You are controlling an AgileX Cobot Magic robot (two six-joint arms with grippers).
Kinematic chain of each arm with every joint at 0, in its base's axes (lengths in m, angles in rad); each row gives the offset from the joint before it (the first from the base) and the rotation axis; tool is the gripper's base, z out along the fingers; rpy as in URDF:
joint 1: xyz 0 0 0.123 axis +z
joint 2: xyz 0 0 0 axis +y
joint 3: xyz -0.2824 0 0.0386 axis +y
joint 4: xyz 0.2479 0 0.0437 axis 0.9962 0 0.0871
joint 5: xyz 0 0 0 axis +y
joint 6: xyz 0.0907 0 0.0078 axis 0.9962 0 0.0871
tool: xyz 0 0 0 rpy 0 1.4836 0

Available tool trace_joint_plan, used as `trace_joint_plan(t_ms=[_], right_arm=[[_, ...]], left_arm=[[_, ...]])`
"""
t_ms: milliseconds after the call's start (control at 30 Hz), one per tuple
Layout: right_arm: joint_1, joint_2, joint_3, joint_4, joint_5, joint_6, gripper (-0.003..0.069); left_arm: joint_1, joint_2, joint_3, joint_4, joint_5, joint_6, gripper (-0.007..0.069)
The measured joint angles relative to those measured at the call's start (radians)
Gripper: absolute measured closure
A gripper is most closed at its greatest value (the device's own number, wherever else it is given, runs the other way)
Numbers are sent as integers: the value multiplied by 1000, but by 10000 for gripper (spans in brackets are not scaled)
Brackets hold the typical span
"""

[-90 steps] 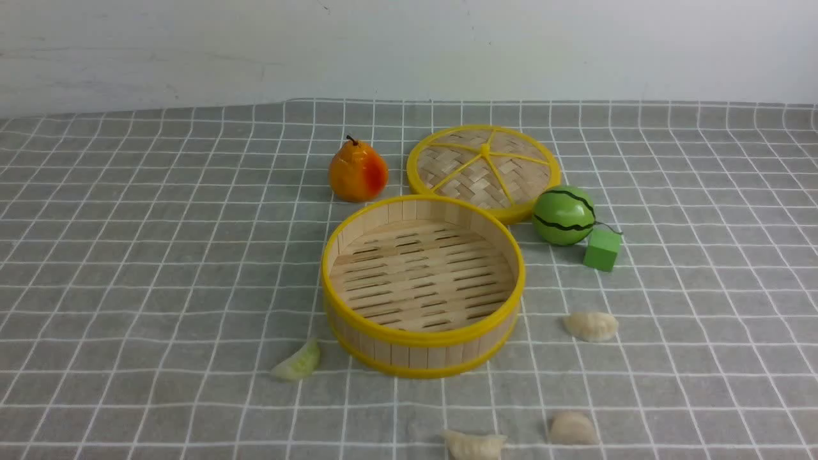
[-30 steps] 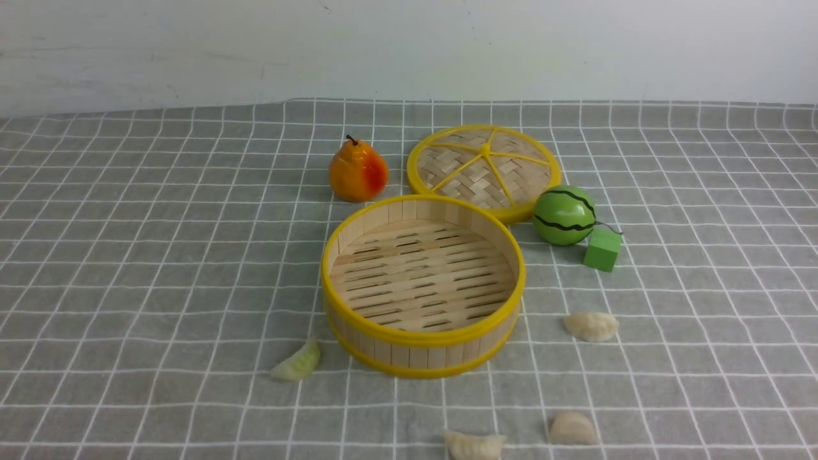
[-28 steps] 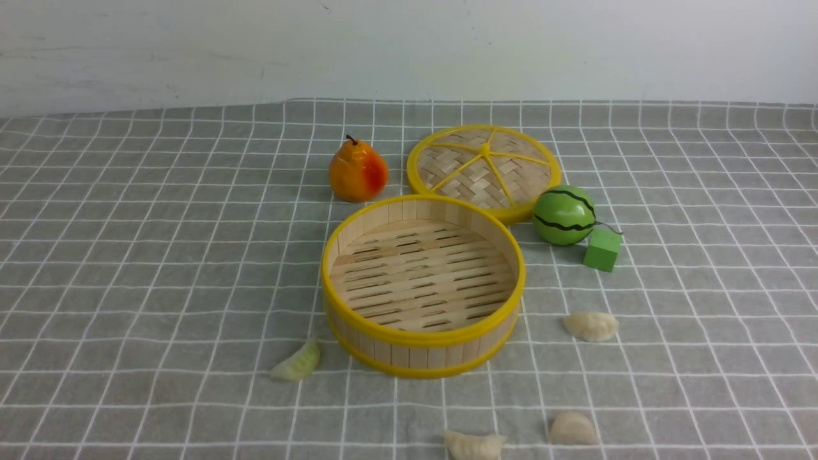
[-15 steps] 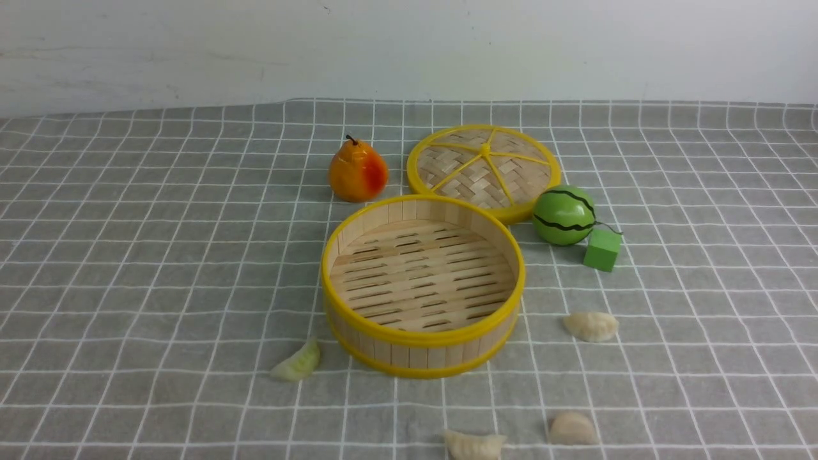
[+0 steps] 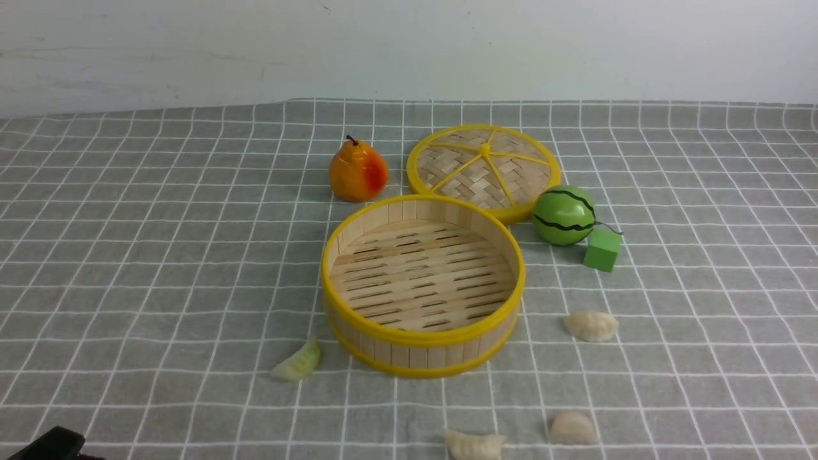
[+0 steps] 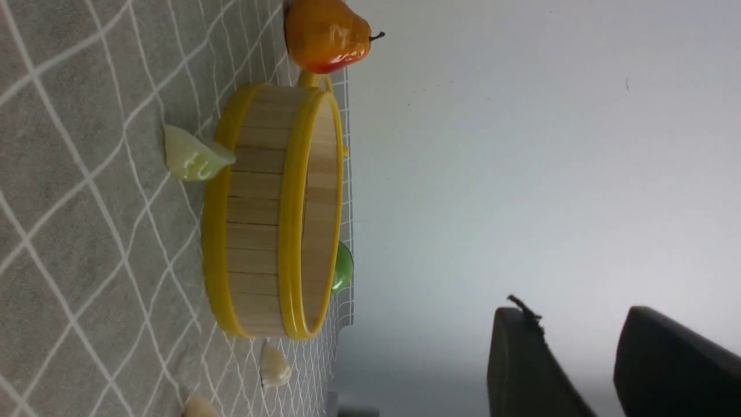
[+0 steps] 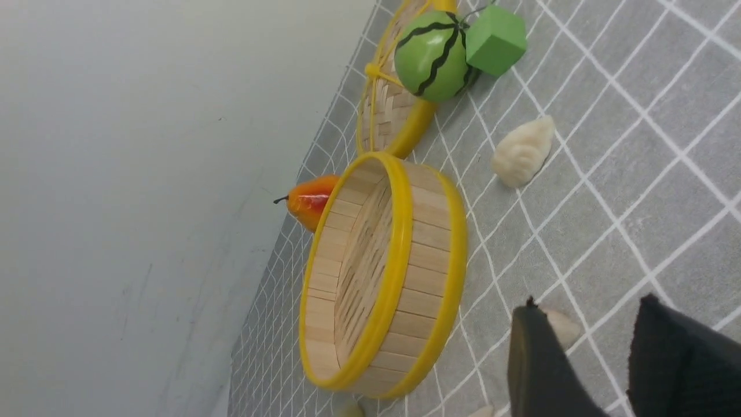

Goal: Put the dumplings into the steamer on the table with the grey tablecloth.
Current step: 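Reach for and grasp a dumpling on the table with the left gripper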

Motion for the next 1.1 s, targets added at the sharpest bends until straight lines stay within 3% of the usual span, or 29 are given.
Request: trace_joint_plan(t_ms=[133,267,367,467,500,533,700,733,833,967,1100], right_arm=[[0,0,0,1,0,-52,419],[0,0,-12,1,2,-166,437],[0,26,-82,1,0,-295,530],[0,157,-189,-15,1,-413,659],[0,168,-206,-18,4,-423,666],[0,261,-278,-34,24,-490,678],[0,515,-484,-97,182,-667,678],[0,616,-573,-128,308,-756,678],[25,764,-694,-167,463,-838,678],[156,934,-798,-205,587,-887,676],[324,1017,-828,-278,618,-889,674]], left_arm=[[0,0,-11,3,23,90,387],[0,0,-80,36,49,273,396],[0,68,-200,122,106,407,482],[0,247,-353,314,237,489,631],[0,260,-363,314,248,489,631],[0,380,-465,455,353,512,638],[0,622,-678,692,600,525,638],[-12,709,-753,788,688,526,638],[-79,835,-847,901,778,506,638],[-248,1029,-941,1040,812,434,638],[-341,1192,-999,1121,816,363,598]])
